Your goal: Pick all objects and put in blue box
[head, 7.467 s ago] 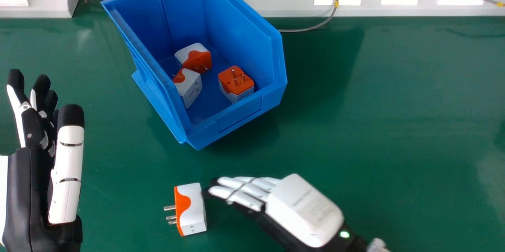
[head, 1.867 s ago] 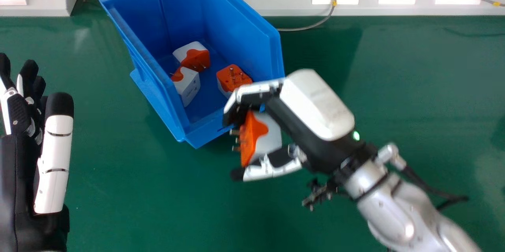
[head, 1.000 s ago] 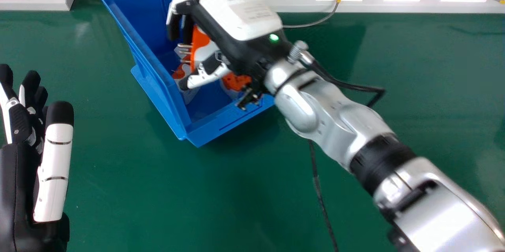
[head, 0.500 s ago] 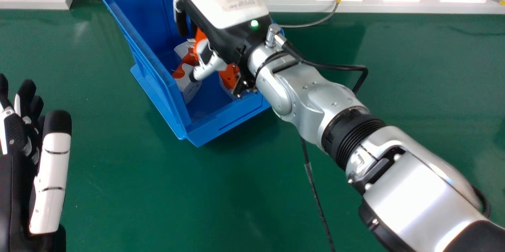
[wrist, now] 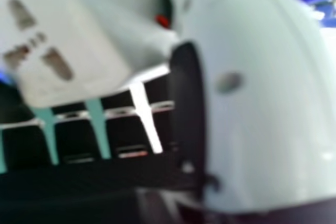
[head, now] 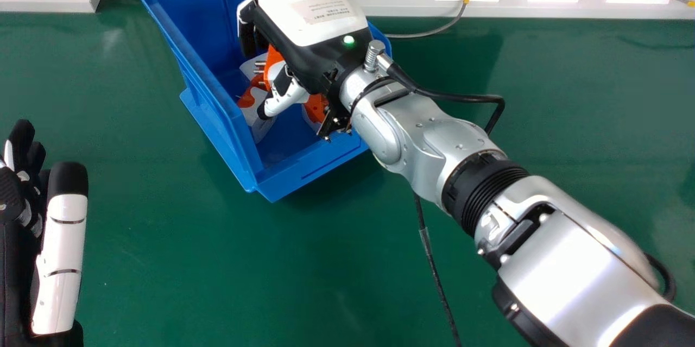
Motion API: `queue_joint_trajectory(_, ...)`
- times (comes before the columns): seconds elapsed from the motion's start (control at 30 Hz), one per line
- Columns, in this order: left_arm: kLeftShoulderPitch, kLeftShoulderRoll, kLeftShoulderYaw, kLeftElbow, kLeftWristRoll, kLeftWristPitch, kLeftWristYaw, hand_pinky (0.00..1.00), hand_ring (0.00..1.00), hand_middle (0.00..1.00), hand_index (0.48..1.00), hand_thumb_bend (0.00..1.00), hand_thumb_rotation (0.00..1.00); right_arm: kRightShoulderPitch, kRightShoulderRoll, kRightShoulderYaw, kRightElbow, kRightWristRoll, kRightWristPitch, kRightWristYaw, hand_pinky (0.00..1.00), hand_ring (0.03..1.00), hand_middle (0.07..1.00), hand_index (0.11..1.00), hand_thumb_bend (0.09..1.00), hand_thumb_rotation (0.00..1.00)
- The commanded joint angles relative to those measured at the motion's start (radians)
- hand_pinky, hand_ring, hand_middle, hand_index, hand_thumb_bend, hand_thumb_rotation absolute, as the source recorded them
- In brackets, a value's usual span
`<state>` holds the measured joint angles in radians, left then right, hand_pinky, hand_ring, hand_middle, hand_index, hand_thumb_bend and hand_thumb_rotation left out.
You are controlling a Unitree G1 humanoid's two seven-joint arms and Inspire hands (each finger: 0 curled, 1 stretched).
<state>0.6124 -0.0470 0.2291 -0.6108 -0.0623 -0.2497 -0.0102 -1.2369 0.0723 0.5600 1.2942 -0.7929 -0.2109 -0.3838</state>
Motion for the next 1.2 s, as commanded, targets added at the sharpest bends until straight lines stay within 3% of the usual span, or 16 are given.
queue_joint_trajectory(0.0,0.005,-0.002,-0.004,-0.026,-0.005,-0.013,0.003,1.0,1.0,1.0,1.0,0.69,0.85,-0.022,0.0,-0.008,-0.002,0.016,0.018,0.022,0.3,0.447,0.573,0.507,0.488,0.0)
queue_joint_trajectory(0.1,0.004,-0.009,-0.008,-0.029,0.015,-0.008,0.012,1.0,1.0,1.0,1.0,0.69,0.84,-0.028,0.002,0.013,0.001,0.004,0.06,0.072,0.32,0.452,0.551,0.508,0.493,0.0)
queue_joint_trajectory(0.2,0.0,-0.007,-0.009,-0.025,0.02,-0.01,0.013,1.0,1.0,1.0,1.0,0.7,0.84,-0.025,-0.005,0.052,-0.003,-0.027,0.084,0.079,0.38,0.522,0.612,0.573,0.505,0.08)
queue_joint_trajectory(0.33,-0.009,-0.005,-0.008,-0.018,0.023,-0.017,0.015,1.0,1.0,1.0,1.0,0.71,0.84,-0.015,-0.012,0.088,-0.008,-0.055,0.103,0.042,0.68,0.8,0.841,0.822,0.558,0.44)
queue_joint_trajectory(0.37,-0.012,-0.004,-0.009,-0.016,0.02,-0.018,0.013,1.0,1.0,1.0,1.0,0.71,0.84,-0.014,-0.012,0.092,-0.008,-0.056,0.106,0.043,0.68,0.8,0.841,0.822,0.558,0.44)
queue_joint_trajectory(0.43,-0.018,-0.001,-0.009,-0.012,0.018,-0.021,0.011,1.0,1.0,1.0,1.0,0.71,0.84,-0.009,-0.014,0.099,-0.007,-0.057,0.108,0.035,0.76,0.872,0.898,0.886,0.578,0.55)
queue_joint_trajectory(0.5,-0.024,0.004,-0.008,-0.005,0.011,-0.024,0.005,1.0,1.0,1.0,1.0,0.68,0.85,-0.003,-0.016,0.101,-0.01,-0.053,0.109,0.039,0.82,0.918,0.935,0.927,0.587,0.63)
queue_joint_trajectory(0.53,-0.027,0.005,-0.007,-0.003,0.013,-0.025,0.005,1.0,1.0,1.0,1.0,0.67,0.85,0.001,-0.017,0.103,-0.011,-0.054,0.111,0.037,0.84,0.935,0.948,0.942,0.588,0.65)
queue_joint_trajectory(0.6,-0.031,0.007,-0.007,0.0,0.021,-0.025,0.005,1.0,1.0,1.0,1.0,0.67,0.85,0.009,-0.022,0.1,-0.016,-0.05,0.108,0.041,0.87,0.948,0.959,0.954,0.586,0.68)
queue_joint_trajectory(0.8,-0.046,0.011,-0.006,0.005,0.027,-0.016,0.006,1.0,1.0,1.0,1.0,0.65,0.85,0.033,-0.034,0.085,-0.026,-0.031,0.096,-0.006,0.91,0.974,0.979,0.977,0.566,0.72)
queue_joint_trajectory(0.87,-0.052,0.012,-0.007,0.01,0.025,-0.019,0.005,1.0,1.0,1.0,1.0,0.65,0.86,0.036,-0.036,0.08,-0.028,-0.022,0.092,-0.015,0.92,0.987,0.99,0.988,0.553,0.73)
queue_joint_trajectory(0.9,-0.055,0.014,-0.008,0.013,0.017,-0.02,0.001,1.0,1.0,1.0,1.0,0.65,0.86,0.036,-0.038,0.079,-0.029,-0.02,0.091,-0.015,0.92,0.987,0.99,0.988,0.553,0.73)
queue_joint_trajectory(1.03,-0.062,0.016,-0.007,0.022,0.029,-0.026,0.005,1.0,1.0,1.0,1.0,0.65,0.85,0.042,-0.044,0.057,-0.044,-0.003,0.083,-0.023,0.93,0.995,0.996,0.996,0.532,0.76)
queue_joint_trajectory(1.17,-0.07,0.017,-0.007,0.03,0.02,-0.03,0.004,1.0,1.0,1.0,1.0,0.65,0.85,0.069,-0.076,0.021,-0.1,0.026,0.027,-0.073,0.93,0.998,0.999,0.999,0.504,0.78)
